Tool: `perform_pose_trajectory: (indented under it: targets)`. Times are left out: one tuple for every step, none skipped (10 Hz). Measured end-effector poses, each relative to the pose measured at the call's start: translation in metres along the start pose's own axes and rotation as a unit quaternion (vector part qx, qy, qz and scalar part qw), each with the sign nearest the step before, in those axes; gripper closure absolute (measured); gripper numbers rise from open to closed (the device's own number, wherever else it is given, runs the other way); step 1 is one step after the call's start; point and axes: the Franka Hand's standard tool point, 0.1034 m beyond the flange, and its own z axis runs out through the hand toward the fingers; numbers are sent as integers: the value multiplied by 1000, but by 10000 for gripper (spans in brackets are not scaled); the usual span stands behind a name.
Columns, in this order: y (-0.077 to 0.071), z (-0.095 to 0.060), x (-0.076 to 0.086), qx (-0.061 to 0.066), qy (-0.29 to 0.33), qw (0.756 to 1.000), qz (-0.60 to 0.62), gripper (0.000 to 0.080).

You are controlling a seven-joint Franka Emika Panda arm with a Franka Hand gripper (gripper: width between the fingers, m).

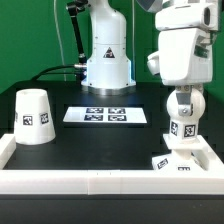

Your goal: Assemble lamp

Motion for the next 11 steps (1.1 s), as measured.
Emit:
perform_pose_trajectory:
  targets:
    - [0,0,1,0,2,999,47,223]
    - [1,-1,3,-3,5,996,94,223]
    - [2,-2,4,-5,8,992,127,223]
    - [4,-3,4,-8,12,984,175,223]
    - [6,-3,5,-11,17,976,216,223]
    - [9,-4,5,-16,25,968,248,222]
    - [12,-5,3,-22,33,957,287,222]
    - [15,-6,1,-24,34,949,314,222]
    - [16,-6,-1,-25,35,941,336,222]
    - [17,-7,0,-26,40,926,374,222]
    - [15,-6,2,-22,48,904,424,231]
